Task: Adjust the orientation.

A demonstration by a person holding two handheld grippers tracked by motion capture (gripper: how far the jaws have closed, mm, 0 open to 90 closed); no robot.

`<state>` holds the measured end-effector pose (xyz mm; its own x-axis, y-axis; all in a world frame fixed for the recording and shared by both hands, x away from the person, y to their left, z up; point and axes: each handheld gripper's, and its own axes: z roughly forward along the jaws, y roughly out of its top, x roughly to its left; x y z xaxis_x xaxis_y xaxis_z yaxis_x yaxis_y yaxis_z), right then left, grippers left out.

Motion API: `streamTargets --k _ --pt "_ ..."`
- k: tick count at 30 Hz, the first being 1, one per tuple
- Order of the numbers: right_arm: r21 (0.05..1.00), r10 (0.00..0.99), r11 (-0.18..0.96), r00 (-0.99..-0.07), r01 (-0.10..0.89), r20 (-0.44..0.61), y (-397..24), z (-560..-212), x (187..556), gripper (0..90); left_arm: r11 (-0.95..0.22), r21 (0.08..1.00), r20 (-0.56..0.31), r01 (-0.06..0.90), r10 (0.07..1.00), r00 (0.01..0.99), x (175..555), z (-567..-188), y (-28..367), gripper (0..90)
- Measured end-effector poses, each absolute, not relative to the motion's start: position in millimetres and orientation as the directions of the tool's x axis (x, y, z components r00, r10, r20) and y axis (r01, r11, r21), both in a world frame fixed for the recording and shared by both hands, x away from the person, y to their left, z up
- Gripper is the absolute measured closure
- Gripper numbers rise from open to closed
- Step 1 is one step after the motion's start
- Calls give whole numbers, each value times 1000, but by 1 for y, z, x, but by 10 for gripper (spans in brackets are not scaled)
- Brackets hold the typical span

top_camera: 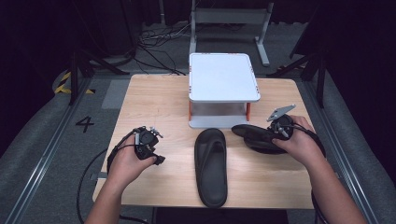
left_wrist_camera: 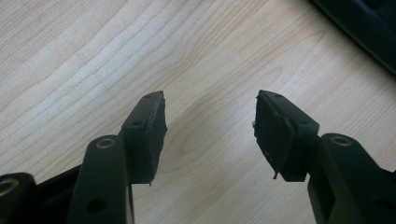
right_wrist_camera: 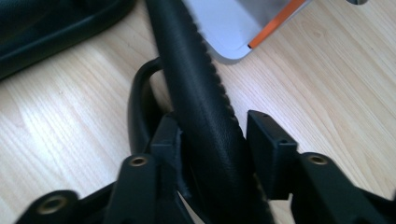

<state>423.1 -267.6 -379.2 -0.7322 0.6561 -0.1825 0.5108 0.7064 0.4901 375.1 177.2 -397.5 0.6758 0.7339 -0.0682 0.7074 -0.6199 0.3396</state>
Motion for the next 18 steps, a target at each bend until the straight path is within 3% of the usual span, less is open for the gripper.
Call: streamTargets --k 12,15,18 --pt "438 658 666 -752 604 39 -259 -368 395 648 -638 318 -60 701 725 686 378 -402 170 450" --pt "457 657 674 -754 581 -11 -262 -372 401 666 -645 314 -59 697 720 692 378 -403 168 450" --pt "508 681 681 -712 527 -174 -270 -374 409 615 -643 314 -59 698 721 691 378 -404 169 450"
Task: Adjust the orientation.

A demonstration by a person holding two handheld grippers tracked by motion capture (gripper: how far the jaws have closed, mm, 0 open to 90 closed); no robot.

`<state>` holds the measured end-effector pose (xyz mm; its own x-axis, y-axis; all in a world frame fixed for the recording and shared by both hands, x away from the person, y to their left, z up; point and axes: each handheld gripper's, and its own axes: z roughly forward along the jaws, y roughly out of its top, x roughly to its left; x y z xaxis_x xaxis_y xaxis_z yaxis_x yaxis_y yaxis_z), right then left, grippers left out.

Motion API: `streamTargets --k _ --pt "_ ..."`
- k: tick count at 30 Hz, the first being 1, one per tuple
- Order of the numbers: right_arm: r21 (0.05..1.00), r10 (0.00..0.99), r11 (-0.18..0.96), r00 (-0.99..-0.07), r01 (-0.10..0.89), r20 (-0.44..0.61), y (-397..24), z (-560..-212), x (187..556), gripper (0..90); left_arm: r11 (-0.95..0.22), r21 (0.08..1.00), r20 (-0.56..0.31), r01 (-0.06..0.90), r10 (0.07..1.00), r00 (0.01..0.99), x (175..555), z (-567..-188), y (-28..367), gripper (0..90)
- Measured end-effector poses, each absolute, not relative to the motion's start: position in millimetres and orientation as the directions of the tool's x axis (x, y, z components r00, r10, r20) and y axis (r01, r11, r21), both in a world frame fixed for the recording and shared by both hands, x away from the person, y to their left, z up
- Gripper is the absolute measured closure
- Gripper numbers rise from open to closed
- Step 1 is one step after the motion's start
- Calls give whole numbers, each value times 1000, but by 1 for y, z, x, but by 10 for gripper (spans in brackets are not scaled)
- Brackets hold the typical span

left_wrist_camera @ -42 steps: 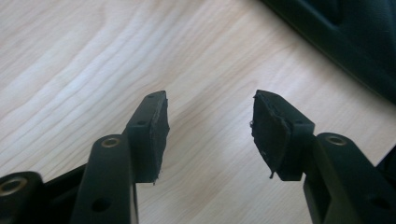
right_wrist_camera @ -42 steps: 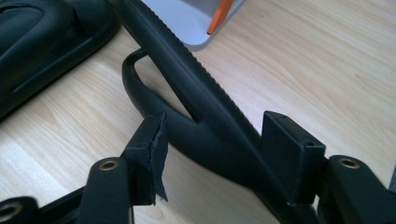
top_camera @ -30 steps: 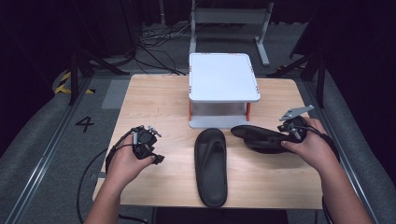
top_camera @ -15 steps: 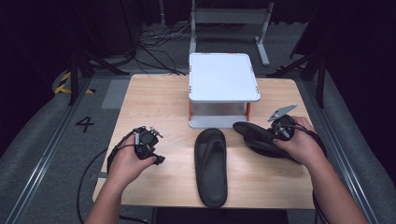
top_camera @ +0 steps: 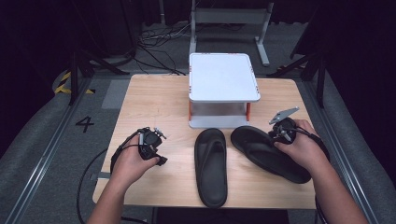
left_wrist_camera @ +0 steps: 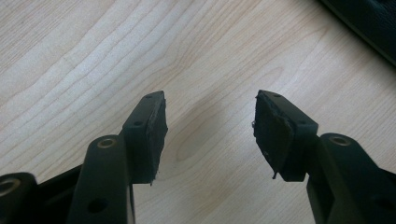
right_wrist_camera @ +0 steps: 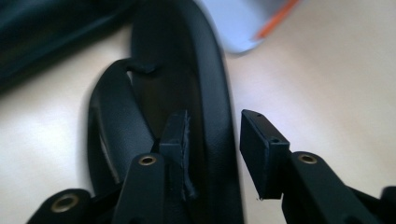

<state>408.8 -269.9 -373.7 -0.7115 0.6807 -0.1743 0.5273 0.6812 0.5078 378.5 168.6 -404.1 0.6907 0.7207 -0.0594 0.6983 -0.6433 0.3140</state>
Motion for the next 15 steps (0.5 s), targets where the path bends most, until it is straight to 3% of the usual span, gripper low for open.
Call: streamTargets --k 8,15 --pt "577 723 640 -652 507 -229 -289 -379 417 581 -643 309 -65 701 721 690 379 -406 167 449" --pt "564 785 580 -586 587 -198 -320 -396 416 565 -647 308 -68 697 716 694 378 -407 166 450"
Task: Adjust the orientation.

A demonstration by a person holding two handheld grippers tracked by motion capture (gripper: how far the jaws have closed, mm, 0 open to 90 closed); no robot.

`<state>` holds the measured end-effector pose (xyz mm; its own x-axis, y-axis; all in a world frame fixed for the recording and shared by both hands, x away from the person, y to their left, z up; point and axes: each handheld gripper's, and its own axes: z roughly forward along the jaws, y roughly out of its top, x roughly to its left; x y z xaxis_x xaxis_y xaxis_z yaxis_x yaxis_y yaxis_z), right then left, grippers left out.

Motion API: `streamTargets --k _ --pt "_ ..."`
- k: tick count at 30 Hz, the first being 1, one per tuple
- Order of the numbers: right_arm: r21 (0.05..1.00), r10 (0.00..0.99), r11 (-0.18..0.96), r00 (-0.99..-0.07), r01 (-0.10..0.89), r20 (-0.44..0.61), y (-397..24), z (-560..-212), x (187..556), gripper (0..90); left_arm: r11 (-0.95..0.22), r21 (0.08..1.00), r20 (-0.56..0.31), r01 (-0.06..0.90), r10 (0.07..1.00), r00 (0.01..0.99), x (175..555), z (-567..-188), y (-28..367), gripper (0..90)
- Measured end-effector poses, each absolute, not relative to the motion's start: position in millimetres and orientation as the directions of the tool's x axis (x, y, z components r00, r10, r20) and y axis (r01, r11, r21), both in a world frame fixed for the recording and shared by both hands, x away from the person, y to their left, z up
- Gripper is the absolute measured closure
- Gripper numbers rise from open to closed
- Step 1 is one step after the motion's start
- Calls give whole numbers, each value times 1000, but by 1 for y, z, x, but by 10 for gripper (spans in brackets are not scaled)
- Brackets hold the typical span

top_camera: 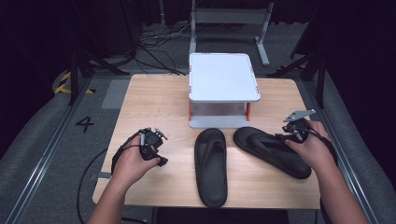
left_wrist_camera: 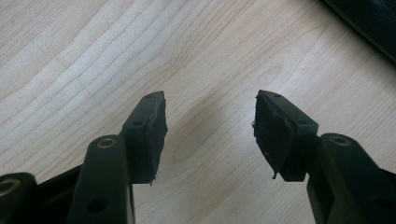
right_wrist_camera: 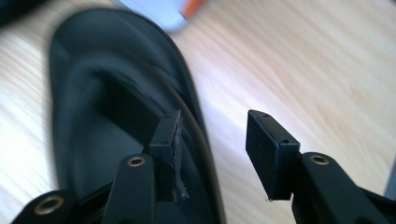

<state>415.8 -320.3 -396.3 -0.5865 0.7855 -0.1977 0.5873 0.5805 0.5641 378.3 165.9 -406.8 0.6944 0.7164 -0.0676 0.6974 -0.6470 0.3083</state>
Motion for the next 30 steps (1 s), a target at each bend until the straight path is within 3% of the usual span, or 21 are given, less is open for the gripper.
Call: streamTargets --k 3,5,8,16,21,26,30 --pt "558 825 529 -541 639 -163 -342 -409 412 524 -647 307 -68 698 717 694 378 -407 166 451" --pt "605 854 452 -515 655 -80 -355 -415 408 535 -648 302 -66 699 717 694 379 -407 166 452" --pt "623 868 408 -495 667 -39 -366 -419 403 548 -651 302 -69 696 713 697 379 -408 164 454" --pt "619 879 386 -476 684 -22 -382 -421 393 593 -656 302 -69 691 708 703 379 -406 165 459" --pt "616 909 363 -412 699 -68 -395 -424 390 633 -656 308 -76 689 705 705 379 -407 165 460" --pt "576 900 389 -429 719 -72 -391 -444 400 599 -659 295 -78 691 704 705 379 -409 162 459" --pt "556 893 409 -442 723 -82 -386 -446 402 639 -664 289 -78 690 702 708 379 -410 162 459"
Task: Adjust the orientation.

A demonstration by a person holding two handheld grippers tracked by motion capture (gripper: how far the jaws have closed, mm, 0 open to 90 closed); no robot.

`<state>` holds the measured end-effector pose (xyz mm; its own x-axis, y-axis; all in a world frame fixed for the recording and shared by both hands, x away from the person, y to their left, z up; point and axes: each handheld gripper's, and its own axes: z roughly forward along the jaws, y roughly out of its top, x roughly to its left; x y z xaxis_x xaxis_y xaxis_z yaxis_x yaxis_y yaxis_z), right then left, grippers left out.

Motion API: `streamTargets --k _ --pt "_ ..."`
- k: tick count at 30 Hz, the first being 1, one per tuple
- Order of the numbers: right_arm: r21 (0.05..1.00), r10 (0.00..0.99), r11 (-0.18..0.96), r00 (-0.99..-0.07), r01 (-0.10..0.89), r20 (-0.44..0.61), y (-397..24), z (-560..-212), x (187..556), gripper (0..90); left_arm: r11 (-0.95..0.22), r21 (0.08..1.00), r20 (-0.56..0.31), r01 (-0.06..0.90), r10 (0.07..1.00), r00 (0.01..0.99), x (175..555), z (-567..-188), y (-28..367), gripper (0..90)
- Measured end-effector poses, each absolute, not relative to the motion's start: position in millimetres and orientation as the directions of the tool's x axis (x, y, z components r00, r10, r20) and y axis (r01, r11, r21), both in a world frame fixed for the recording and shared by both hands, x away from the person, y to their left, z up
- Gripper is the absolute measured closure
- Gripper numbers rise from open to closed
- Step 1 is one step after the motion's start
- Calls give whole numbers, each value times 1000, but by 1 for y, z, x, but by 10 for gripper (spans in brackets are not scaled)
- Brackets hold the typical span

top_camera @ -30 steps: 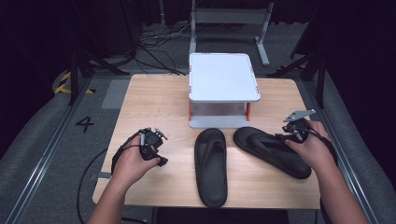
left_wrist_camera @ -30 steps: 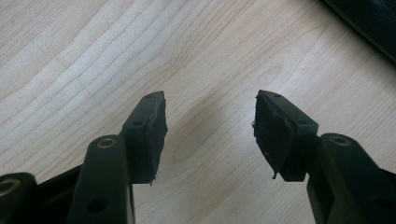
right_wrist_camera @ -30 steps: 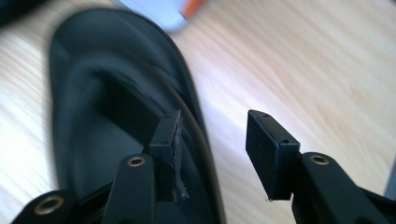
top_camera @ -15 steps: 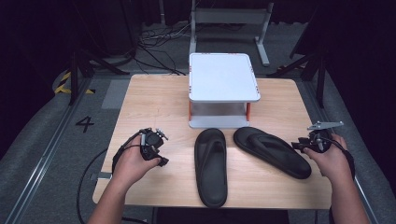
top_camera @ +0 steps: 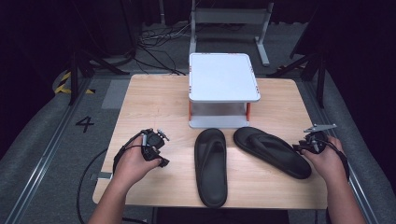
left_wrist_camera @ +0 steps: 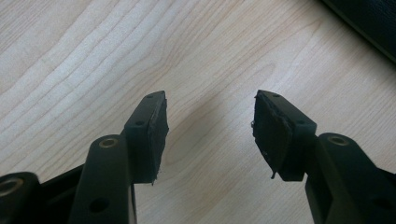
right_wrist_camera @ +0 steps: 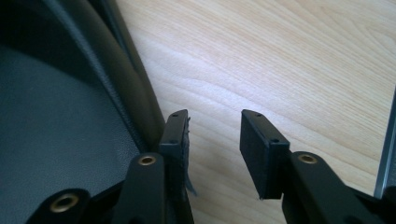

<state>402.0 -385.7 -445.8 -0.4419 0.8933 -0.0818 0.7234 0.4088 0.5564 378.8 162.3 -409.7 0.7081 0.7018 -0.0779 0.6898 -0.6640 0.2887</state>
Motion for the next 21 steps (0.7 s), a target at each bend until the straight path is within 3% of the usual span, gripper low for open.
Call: streamTargets --k 4,11,21 --pt "530 870 422 -492 735 -10 -378 -445 397 622 -662 289 -79 692 704 706 378 -410 163 457" --pt "441 774 540 -628 717 74 -352 -442 377 585 -670 296 -75 681 694 716 380 -407 160 455" --pt "368 664 646 -730 668 161 -311 -439 362 564 -691 280 -79 666 675 734 384 -411 150 455"
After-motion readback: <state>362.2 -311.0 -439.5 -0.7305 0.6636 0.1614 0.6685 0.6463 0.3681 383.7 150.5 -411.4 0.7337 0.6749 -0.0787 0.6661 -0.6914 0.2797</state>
